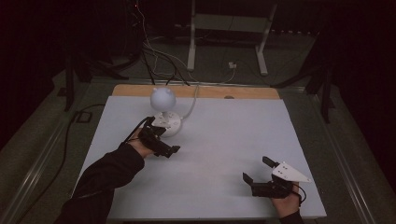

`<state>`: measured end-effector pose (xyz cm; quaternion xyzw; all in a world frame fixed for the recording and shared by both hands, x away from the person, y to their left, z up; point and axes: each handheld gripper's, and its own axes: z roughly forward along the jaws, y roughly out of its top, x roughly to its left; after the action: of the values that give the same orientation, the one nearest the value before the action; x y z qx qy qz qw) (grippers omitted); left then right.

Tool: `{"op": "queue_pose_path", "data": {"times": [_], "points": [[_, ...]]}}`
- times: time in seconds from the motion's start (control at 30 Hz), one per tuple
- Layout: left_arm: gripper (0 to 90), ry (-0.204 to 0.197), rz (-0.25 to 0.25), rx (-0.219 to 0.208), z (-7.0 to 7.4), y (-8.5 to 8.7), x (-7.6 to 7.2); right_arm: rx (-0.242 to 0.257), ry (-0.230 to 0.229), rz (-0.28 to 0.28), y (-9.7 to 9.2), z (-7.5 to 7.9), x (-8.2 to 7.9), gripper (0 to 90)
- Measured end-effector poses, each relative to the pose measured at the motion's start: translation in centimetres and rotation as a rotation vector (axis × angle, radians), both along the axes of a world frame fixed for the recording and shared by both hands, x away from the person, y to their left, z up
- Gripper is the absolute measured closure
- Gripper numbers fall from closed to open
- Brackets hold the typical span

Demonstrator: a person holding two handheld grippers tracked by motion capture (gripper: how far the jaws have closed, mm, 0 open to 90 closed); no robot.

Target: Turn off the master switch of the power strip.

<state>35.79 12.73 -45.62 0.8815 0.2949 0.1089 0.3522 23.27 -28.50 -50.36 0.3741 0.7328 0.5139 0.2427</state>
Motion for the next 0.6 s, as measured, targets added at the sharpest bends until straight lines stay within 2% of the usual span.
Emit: {"op": "queue_pose_path", "data": {"times": [0.4,0.6], "points": [[0.3,0.028,0.004,0.001,-2.0,3.0,-2.7,-0.01,0.002,0.002,0.1,0.0,0.0,0.1],[0.3,0.038,0.005,-0.029,-2.5,4.4,-4.5,-0.01,0.001,0.001,0.2,0.0,0.0,0.1]]}}
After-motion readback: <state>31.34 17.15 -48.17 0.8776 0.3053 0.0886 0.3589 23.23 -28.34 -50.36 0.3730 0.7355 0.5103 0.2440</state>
